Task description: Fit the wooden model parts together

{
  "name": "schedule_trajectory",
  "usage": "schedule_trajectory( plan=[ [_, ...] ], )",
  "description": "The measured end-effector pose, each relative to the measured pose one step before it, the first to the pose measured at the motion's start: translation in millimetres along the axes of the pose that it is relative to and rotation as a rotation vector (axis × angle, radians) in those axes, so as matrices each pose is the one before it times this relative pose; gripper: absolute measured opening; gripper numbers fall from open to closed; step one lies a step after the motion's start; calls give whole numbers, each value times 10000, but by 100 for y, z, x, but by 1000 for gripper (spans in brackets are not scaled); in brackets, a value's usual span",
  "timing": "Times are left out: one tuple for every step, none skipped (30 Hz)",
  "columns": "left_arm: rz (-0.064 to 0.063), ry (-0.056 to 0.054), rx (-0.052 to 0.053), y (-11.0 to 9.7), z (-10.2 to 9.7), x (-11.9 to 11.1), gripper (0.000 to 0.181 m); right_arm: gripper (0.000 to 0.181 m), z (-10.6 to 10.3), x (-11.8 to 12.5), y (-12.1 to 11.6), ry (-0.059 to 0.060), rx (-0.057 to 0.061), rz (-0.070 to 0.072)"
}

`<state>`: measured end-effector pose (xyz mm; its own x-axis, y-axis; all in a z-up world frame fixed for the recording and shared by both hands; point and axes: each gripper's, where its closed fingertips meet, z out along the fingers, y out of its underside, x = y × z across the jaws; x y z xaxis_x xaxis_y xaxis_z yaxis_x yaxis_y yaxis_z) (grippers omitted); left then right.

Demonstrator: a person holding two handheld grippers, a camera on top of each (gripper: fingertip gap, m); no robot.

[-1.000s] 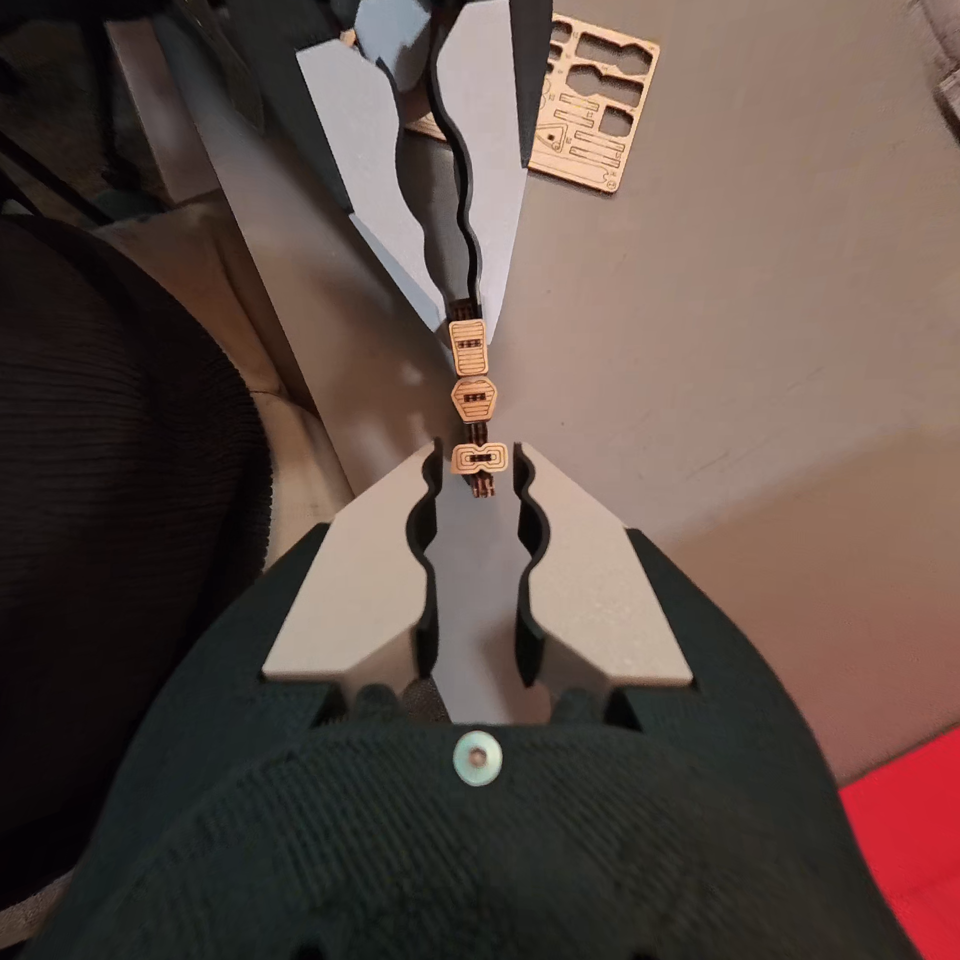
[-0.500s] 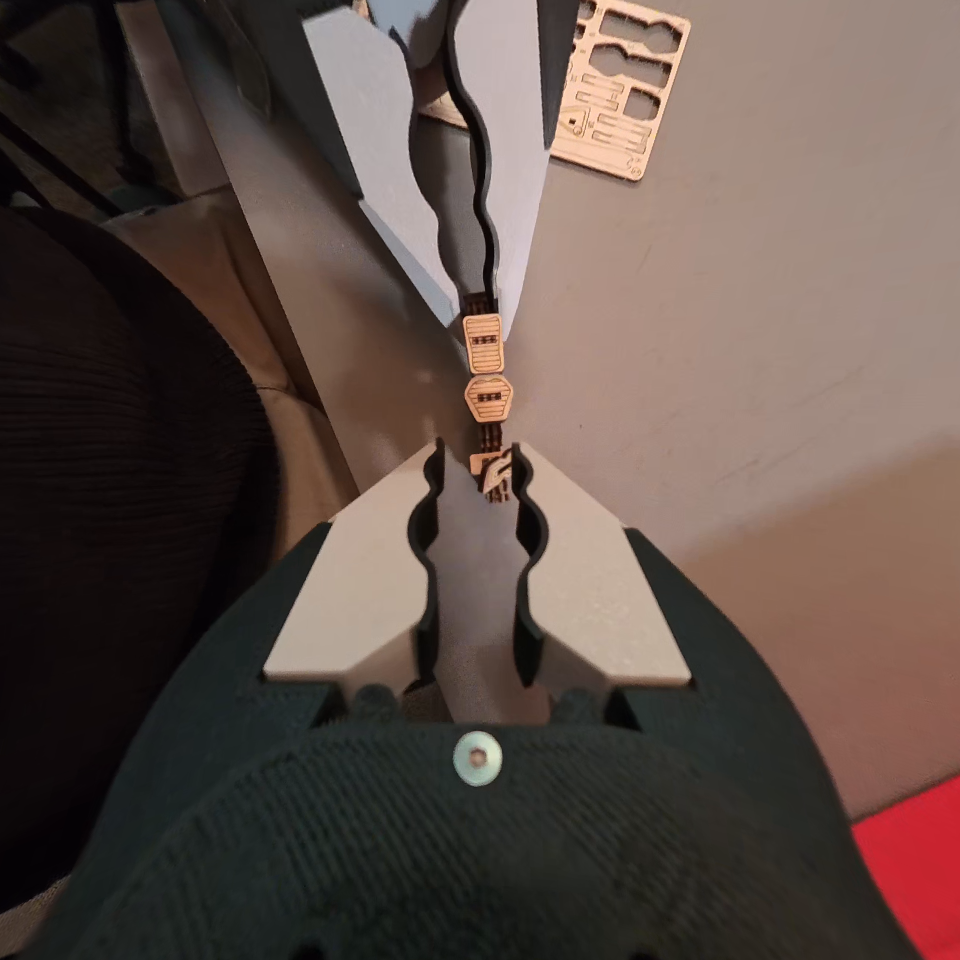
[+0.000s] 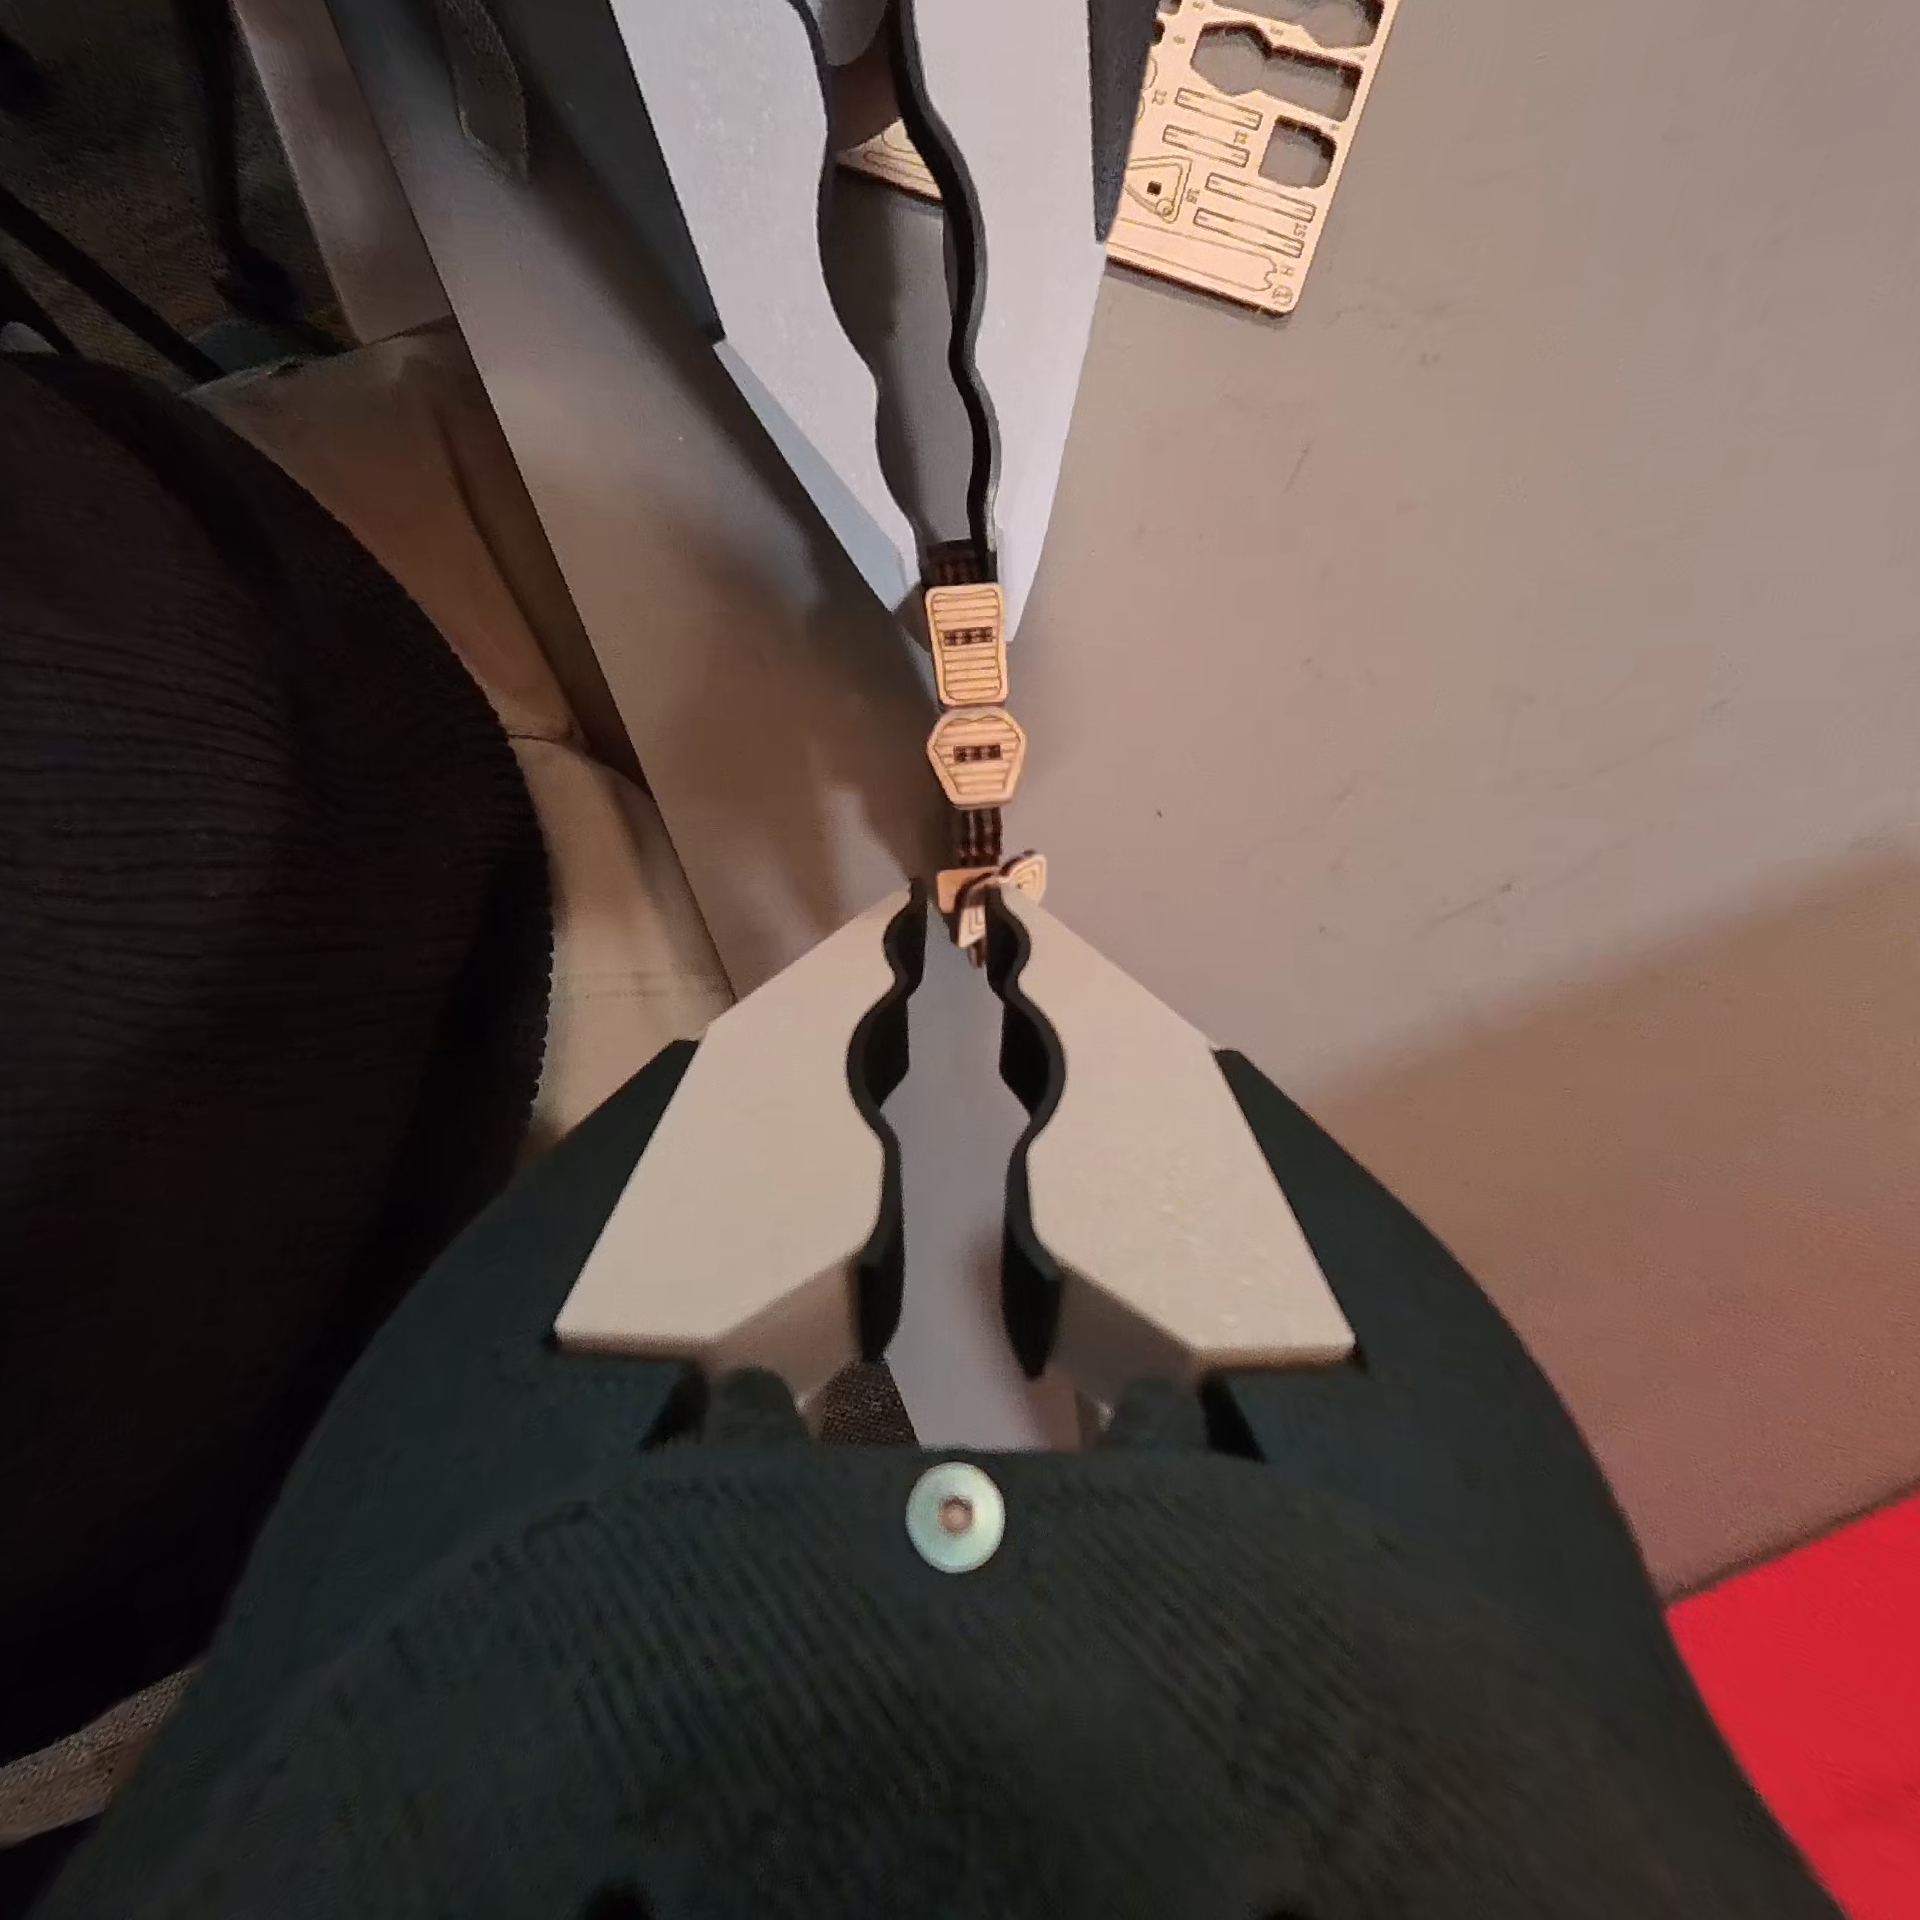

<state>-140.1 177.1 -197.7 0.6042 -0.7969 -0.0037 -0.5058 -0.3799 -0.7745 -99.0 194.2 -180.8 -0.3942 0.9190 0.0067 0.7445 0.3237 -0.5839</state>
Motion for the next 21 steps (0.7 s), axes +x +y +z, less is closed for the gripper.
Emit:
schedule_trajectory(
  plan=[
    [4, -1, -3, 3, -1, 11, 9, 10, 87, -53, -73, 9, 5, -30],
    [2, -1, -1, 1, -1, -2, 9, 10, 108, -64, -25, 9, -18, -42],
    [-2, 1, 2, -20, 6, 1, 9, 10, 104, -65, -14, 3, -31, -46],
    [0, -1, -1, 2, -1, -2, 9, 10, 92, -77, -39, -1, -17, -41],
    [3, 0, -2, -1, -12, 5, 9, 11, 75, -96, -56, -18, -3, -28],
    [3, -1, 4, -5, 3, -4, 9, 11, 57, -62, -71, -14, 14, -20],
    [0, 1, -5, 7, -3, 2, 9, 11, 40, -16, -20, 6, -6, -13],
    [1, -1, -2, 3, -1, -2, 9, 11, 27, 44, 50, 36, -48, -7],
    [1, -1, 5, -12, -7, 6, 9, 12, -15, 82, 73, 54, -44, -11],
    [4, -3, -5, -1, -10, -7, 9, 12, -63, 65, 22, 41, -6, -6],
    [4, -2, -1, 1, -1, -6, 9, 12, -112, 49, -46, 25, 37, 8],
    [-5, 4, 4, 0, -4, 3, 9, 13, -144, 65, -97, 27, 63, 13],
    [-6, 3, 1, 2, 12, 1, 9, 13, -173, 120, -134, 56, 80, 2],
    [3, 0, -1, 9, 5, -2, 9, 13, -156, 154, -108, 74, 80, -3],
    [1, 1, -2, 8, -8, -6, 9, 14, -127, 150, -70, 63, 61, 7],
    [-6, 4, 2, -6, 6, 2, 9, 15, -67, 172, -25, 62, 47, 13],
    [-4, 1, 4, -9, -9, -2, 9, 18, -15, 209, 46, 83, 33, 10],
    [2, 2, 1, -12, 13, 13, 9, 21, 39, 207, 84, 72, 16, 1],
    [5, -2, -6, -2, 8, 7, 9, 24, 97, 124, 133, 18, -4, -10],
    [2, 1, -2, -2, 4, 6, 9, 29, 122, 25, 153, -37, -20, -28],
    [0, 3, 1, -11, 13, 17, 9, 35, 164, -107, 140, -99, -19, -54]
  ],
)
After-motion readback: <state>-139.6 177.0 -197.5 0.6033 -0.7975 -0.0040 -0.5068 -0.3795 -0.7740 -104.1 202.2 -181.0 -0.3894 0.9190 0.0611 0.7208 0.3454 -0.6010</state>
